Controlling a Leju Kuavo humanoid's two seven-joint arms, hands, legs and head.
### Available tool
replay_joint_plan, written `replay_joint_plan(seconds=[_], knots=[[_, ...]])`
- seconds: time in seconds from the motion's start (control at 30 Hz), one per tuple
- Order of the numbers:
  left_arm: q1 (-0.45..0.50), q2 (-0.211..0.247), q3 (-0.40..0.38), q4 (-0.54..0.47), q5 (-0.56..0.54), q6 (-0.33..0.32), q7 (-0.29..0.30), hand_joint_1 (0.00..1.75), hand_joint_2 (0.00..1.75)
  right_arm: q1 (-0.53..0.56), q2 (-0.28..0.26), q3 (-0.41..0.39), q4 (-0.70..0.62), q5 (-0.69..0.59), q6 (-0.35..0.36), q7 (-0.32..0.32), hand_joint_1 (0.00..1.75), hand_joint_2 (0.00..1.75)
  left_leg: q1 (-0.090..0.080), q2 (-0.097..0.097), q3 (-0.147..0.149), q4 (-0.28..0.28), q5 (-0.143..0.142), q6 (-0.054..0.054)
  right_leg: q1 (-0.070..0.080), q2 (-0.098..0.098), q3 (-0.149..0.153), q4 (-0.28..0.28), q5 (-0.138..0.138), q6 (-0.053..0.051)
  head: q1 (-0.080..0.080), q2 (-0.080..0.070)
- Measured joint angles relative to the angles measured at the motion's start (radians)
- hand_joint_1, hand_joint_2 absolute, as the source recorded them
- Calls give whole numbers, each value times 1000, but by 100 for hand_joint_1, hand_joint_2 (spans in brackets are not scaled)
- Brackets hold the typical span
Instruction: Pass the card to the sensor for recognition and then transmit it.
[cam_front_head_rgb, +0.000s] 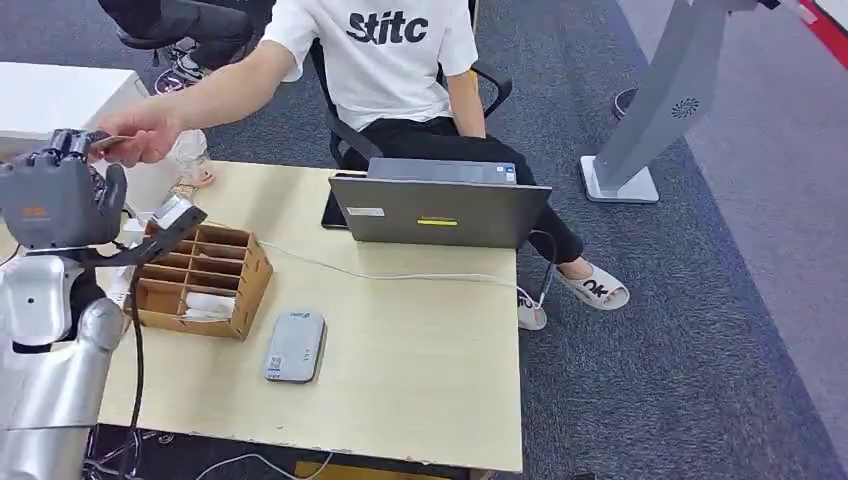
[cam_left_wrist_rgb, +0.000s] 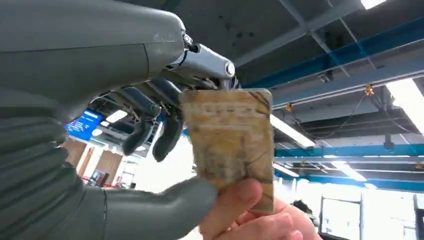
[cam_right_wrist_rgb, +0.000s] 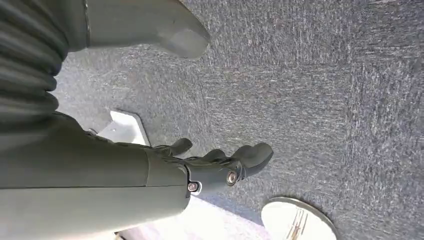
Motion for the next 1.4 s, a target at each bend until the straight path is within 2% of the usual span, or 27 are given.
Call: replay_joint_plan(seconds=[0.3,0.37,0.47,0.63,0.73,0.8,0.87,0.97,1.1,1.23,1.4], knots=[[28,-42,-7,-75,45,-7,-24,0,175,-1,3,-2,0,0,3,0,0,175,0,0,0,0,0,0,0,0,0,0,0,0,0,0],[52,-43,-11,-102,67,-13,-36,0,175,-1,3,-7,0,-1,3,3,0,175,0,0,0,0,0,0,0,1,0,0,0,0,0,0],[109,-44,-30,-159,116,-60,-54,0,175,0,4,-20,0,-7,2,3,0,175,0,0,0,0,0,0,0,1,0,0,0,0,0,0],[162,-45,-47,-217,131,-76,-54,0,175,0,6,-26,0,-9,2,3,0,175,0,0,0,0,0,0,0,1,-1,0,0,0,0,0],[185,-44,-63,-247,186,-151,-72,0,175,0,6,-33,0,-17,0,3,0,175,0,0,0,0,0,0,0,0,0,0,0,0,0,0],[225,-40,-88,-279,251,-234,-82,0,175,1,7,-45,0,-25,0,1,0,175,0,0,0,0,0,0,0,1,0,0,0,0,0,0],[265,-32,-128,-313,351,-348,-87,0,175,2,7,-55,0,-33,-1,-8,0,175,0,0,0,0,0,0,0,0,0,0,0,0,0,0],[317,9,-199,-349,432,-445,-87,0,175,2,7,-70,0,-32,-1,-19,0,175,0,1,-1,0,0,0,0,1,-1,0,0,0,0,0],[360,100,-263,-391,524,-527,-84,0,175,5,7,-77,0,-20,-1,-24,0,175,0,1,-1,0,0,0,0,1,-2,0,0,0,0,0],[380,193,-287,-415,578,-577,-80,0,175,7,7,-88,0,-11,-1,-25,0,175,1,1,-1,-1,0,0,0,2,-2,1,0,0,0,0],[384,343,-295,-442,589,-662,-28,0,175,8,7,-100,0,0,-1,-25,0,175,1,1,-1,-1,0,-1,0,1,-2,1,0,0,0,0]])
